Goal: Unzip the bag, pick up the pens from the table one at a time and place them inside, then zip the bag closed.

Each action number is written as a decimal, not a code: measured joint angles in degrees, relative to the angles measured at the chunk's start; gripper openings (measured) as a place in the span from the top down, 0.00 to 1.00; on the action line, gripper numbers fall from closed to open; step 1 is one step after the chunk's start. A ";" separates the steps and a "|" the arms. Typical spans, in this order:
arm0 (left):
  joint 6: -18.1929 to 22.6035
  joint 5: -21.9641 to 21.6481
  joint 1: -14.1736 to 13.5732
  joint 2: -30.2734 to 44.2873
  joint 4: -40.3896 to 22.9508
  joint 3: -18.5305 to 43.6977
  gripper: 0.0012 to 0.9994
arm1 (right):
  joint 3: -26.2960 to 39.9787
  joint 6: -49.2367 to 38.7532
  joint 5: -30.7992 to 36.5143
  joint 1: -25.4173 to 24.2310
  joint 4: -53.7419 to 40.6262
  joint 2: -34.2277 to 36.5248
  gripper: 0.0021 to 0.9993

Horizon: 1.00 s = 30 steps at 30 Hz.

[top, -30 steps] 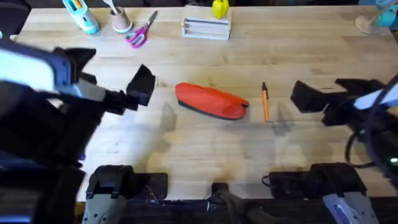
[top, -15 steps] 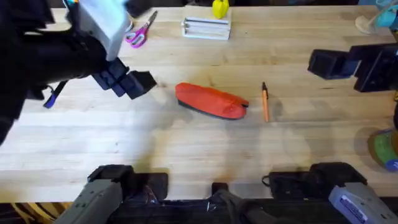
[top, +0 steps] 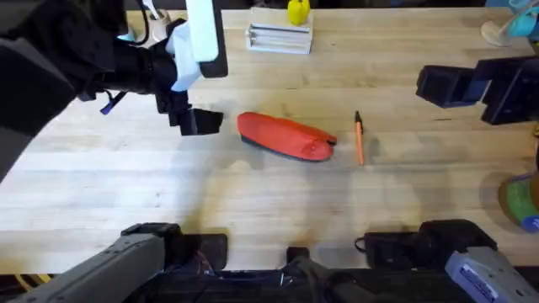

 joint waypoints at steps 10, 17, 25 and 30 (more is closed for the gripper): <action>4.79 10.67 -0.13 9.79 0.61 0.09 0.01 | 0.00 0.02 -0.36 0.00 -0.02 -0.01 0.00; 5.17 17.02 -0.13 15.95 -0.07 0.09 0.01 | 0.00 0.02 -0.36 0.00 -0.02 -0.01 0.00; 5.22 19.51 -0.13 21.80 -3.54 0.16 0.01 | 0.00 0.02 -0.39 0.00 -0.02 -0.02 0.00; 5.24 20.77 -0.13 24.85 -3.93 0.17 0.01 | 0.00 0.02 -0.39 0.00 -0.01 -0.01 0.00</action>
